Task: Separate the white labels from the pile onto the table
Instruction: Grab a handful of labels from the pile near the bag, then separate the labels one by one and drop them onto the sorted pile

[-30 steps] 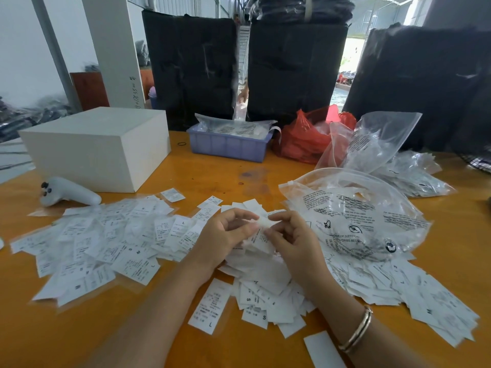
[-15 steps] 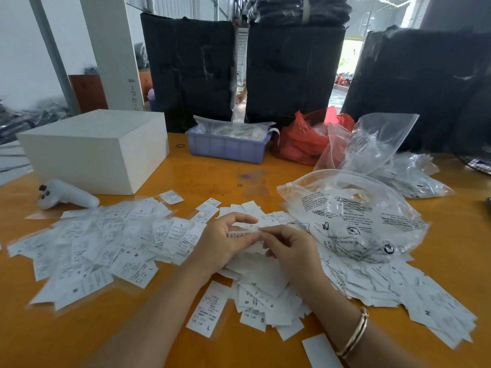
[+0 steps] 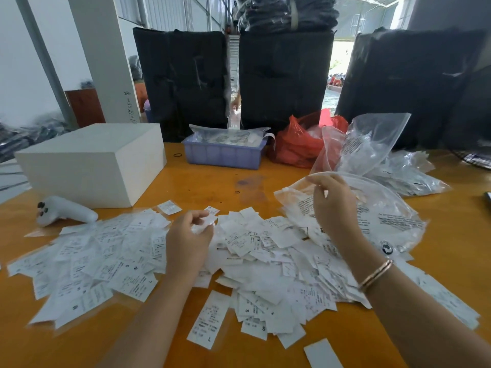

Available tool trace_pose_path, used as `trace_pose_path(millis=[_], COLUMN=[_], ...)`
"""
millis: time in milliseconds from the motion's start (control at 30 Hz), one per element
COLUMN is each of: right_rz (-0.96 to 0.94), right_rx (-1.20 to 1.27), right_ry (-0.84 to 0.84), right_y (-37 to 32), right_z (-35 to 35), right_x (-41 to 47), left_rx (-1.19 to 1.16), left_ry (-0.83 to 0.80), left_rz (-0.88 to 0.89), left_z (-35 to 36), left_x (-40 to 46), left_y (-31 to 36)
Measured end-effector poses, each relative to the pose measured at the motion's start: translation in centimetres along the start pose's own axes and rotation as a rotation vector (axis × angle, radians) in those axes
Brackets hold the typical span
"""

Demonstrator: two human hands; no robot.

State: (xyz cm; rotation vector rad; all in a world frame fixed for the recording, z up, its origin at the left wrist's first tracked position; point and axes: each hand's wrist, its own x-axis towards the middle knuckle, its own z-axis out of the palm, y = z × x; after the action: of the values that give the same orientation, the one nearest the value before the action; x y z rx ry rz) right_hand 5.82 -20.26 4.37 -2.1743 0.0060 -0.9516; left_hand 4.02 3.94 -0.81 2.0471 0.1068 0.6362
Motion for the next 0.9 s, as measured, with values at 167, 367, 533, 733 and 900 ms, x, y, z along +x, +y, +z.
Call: trace_pose_path(millis=[167, 367, 533, 733, 900], right_rz=[0.257, 0.277, 0.236, 0.379, 0.318], right_rx=[-0.533, -0.587, -0.559, -0.314, -0.327], right_ry=[-0.441, -0.448, -0.432, -0.441, -0.415], right_y=[3.6, 4.2, 3.9, 3.9, 4.1], right_z=[-0.4, 0.2, 0.0, -0.9, -1.1], right_x=[2.4, 0.7, 0.4, 1.1, 1.4], left_rx=[0.316, 0.665, 0.604, 0.507, 0.443], left_ry=[-0.065, -0.013, -0.007, -0.046, -0.068], left_rz=[0.053, 0.105, 0.2, 0.273, 0.29], left_z=[0.2, 0.3, 0.7, 1.3, 1.5], left_x=[0.0, -0.2, -0.5, -0.7, -0.8], left_y=[-0.5, -0.2, -0.2, 0.0, -0.2])
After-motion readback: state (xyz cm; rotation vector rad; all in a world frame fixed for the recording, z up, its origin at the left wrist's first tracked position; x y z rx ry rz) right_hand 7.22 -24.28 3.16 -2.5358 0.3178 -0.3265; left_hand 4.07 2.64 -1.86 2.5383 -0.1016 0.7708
